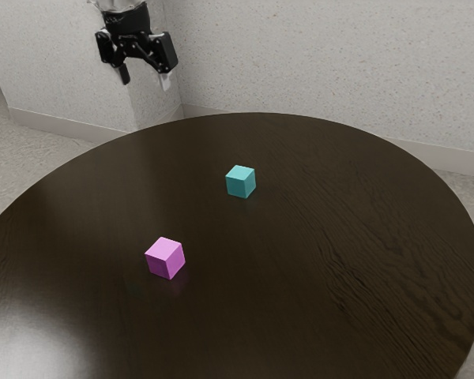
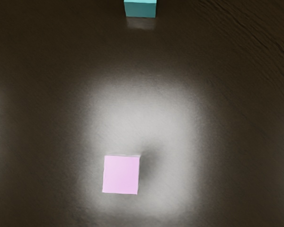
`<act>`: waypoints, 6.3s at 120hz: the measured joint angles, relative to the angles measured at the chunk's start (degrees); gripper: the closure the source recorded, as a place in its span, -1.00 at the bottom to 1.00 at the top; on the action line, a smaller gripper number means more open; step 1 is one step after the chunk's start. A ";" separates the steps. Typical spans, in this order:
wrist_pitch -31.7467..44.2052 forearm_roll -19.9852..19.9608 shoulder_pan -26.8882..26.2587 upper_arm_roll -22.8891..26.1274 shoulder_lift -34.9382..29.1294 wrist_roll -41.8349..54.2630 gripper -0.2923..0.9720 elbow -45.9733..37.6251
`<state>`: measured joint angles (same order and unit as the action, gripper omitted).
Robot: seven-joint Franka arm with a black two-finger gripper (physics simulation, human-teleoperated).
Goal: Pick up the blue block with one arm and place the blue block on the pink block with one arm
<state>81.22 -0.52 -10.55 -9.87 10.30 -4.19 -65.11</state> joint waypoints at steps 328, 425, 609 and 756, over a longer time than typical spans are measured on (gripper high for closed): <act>54.00 -4.76 9.88 6.20 68.56 4.24 -0.54 39.54; 55.69 -4.61 10.09 6.52 59.27 6.75 -0.04 30.88; 83.03 -1.77 12.41 10.72 -13.30 11.20 -0.05 -77.77; 83.68 -1.99 13.70 11.09 -9.10 13.33 -0.05 -73.54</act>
<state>164.90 -2.51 3.15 1.23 1.20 9.14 -138.65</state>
